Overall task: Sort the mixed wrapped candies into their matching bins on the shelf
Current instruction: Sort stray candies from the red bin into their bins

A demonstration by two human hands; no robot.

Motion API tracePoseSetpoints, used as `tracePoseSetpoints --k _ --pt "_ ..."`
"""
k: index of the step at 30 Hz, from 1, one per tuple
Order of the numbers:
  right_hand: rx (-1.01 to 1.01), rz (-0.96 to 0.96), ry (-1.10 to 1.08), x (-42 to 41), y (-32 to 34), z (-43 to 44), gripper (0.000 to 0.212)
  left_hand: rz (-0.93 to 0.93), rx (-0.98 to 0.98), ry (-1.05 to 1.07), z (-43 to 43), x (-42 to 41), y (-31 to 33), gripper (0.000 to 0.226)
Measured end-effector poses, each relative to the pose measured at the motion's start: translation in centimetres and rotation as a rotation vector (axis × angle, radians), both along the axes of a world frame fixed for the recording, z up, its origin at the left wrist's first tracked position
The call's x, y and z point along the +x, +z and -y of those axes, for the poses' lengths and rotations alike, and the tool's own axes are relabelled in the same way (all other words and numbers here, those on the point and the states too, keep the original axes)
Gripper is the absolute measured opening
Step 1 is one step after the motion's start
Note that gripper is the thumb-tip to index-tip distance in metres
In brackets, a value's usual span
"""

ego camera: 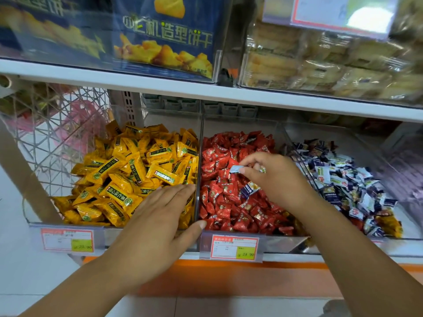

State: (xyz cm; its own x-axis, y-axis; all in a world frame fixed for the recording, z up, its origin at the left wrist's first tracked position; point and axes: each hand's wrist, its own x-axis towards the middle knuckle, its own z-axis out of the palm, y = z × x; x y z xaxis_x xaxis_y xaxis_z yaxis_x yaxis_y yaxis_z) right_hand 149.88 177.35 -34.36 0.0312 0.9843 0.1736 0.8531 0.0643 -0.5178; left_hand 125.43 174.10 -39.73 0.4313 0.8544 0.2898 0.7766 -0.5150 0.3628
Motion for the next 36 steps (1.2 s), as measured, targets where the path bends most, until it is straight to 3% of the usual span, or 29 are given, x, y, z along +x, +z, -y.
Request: tracePoseSetpoints --k 5,10,14,16,19,20,22,23,26,28,30,32,36 --pt "0.319 0.100 -0.301 3.9 2.5 1.5 0.023 0.040 -0.081 0.026 -0.6 0.7 0.2 0.092" --pt "0.297 0.066 -0.610 11.5 1.3 1.8 0.030 0.003 -0.095 0.035 -0.7 1.2 0.3 0.093" --pt "0.097 0.131 -0.600 13.5 -0.1 2.4 0.030 0.036 -0.103 0.018 -0.8 1.1 0.3 0.087" --pt "0.121 0.158 -0.569 12.6 0.5 2.6 0.032 0.042 -0.106 0.017 -0.7 1.2 0.4 0.086" --pt "0.295 0.059 -0.264 7.9 2.4 4.0 0.027 0.014 -0.118 0.031 -0.6 1.2 0.5 0.085" --pt "0.255 0.030 -0.123 6.2 2.9 4.5 0.027 0.003 -0.113 0.027 -0.5 1.2 0.5 0.088" --pt "-0.027 0.055 0.074 3.6 3.3 5.1 0.028 -0.010 -0.118 0.026 -0.5 1.2 0.6 0.094" --pt "-0.206 0.137 0.114 2.9 2.9 4.9 0.036 -0.015 -0.122 0.030 -0.4 1.2 0.6 0.095" --pt "-0.593 0.403 0.122 1.3 0.8 3.3 0.087 -0.043 -0.115 0.028 -0.4 1.1 0.5 0.095" --pt "-0.672 0.400 0.110 0.2 -1.3 1.9 0.110 -0.052 -0.113 0.021 -0.4 1.1 0.5 0.093" --pt "-0.680 0.355 0.090 -0.2 -2.7 0.8 0.117 -0.056 -0.113 0.020 -0.3 1.1 0.4 0.093" --pt "-0.649 0.258 0.074 0.0 -3.0 0.1 0.111 -0.054 -0.095 0.023 -0.3 1.2 0.3 0.092" --pt "-0.488 0.078 0.016 0.7 -2.5 -0.3 0.073 -0.059 -0.075 0.012 -0.2 1.0 0.2 0.089"
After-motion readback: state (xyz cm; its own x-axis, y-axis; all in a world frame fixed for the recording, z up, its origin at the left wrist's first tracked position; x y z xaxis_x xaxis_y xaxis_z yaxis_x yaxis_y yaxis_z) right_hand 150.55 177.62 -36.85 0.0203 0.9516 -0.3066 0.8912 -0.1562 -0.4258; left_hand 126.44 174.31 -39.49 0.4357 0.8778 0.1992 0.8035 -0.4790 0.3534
